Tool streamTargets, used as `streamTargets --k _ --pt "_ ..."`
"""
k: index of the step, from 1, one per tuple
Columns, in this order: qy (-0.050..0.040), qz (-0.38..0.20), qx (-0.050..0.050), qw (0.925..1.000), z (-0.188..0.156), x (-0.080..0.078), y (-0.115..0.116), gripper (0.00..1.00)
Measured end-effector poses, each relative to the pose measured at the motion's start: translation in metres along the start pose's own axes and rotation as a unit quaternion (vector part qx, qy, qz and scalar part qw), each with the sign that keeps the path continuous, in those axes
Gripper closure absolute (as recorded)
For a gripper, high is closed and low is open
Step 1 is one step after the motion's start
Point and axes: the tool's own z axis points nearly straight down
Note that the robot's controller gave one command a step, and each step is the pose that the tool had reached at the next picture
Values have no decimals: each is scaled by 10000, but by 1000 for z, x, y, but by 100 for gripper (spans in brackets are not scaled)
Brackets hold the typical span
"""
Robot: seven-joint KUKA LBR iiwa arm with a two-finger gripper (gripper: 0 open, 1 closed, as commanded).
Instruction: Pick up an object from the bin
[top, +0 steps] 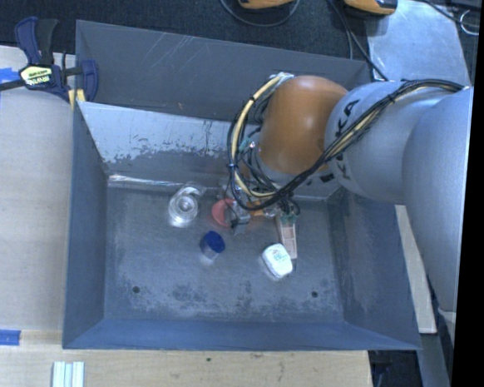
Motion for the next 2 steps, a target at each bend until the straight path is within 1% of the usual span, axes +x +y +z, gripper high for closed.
streamTargets --k 1,2 --pt "0 1 0 10000 0 0 0 100" --pt "-45 -147 11 9999 -17 -3 2 100"
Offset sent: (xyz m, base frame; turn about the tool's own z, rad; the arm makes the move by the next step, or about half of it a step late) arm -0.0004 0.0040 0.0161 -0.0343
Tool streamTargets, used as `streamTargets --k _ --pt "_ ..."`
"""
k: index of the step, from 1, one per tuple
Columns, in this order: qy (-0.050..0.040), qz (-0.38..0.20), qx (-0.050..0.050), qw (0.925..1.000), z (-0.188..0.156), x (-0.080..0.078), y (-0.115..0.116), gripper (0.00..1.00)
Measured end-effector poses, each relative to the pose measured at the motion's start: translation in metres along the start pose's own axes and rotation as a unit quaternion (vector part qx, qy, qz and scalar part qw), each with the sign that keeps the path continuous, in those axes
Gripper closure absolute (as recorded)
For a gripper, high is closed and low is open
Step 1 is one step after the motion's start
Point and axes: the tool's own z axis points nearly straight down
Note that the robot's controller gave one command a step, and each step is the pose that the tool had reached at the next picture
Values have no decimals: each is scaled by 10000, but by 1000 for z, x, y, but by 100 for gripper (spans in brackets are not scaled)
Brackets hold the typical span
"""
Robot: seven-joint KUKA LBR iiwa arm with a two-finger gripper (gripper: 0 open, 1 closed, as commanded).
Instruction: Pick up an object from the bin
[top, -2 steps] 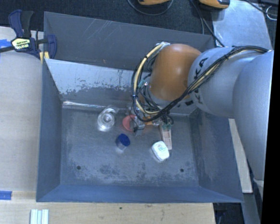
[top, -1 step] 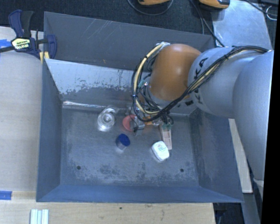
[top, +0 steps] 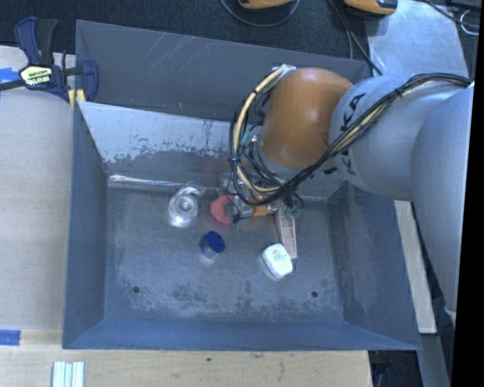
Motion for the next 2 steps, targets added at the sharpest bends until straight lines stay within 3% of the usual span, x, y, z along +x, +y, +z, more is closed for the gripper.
streamTargets --k 1,2 --pt "7 23 -7 10000 -20 0 1 100" --pt "-46 2 -17 10000 14 6 -11 100"
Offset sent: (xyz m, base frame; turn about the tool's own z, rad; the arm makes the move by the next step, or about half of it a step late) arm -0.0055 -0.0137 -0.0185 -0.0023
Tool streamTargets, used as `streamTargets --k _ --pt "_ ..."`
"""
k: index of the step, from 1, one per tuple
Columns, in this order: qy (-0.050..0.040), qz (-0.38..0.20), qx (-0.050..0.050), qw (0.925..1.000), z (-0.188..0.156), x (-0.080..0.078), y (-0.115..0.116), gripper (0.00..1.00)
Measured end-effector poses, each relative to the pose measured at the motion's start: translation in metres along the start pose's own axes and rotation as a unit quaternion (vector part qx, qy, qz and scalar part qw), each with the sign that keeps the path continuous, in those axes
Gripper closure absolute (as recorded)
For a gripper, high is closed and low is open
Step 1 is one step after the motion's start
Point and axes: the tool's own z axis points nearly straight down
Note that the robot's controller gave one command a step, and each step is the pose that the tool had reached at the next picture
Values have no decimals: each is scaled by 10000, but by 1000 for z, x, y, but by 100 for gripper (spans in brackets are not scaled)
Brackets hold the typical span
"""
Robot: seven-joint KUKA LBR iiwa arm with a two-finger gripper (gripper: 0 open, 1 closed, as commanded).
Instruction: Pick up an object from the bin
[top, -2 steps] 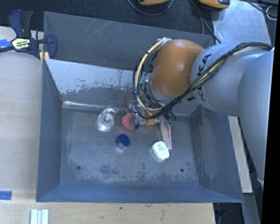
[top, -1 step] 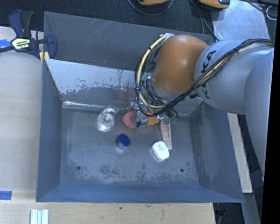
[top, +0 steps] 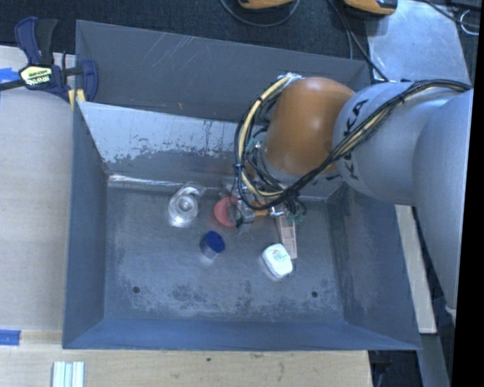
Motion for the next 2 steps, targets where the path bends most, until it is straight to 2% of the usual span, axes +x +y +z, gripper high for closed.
streamTargets --k 1,2 --pt "48 -49 14 10000 -74 1 4 100" --pt "0 -69 19 10000 -134 -4 3 100"
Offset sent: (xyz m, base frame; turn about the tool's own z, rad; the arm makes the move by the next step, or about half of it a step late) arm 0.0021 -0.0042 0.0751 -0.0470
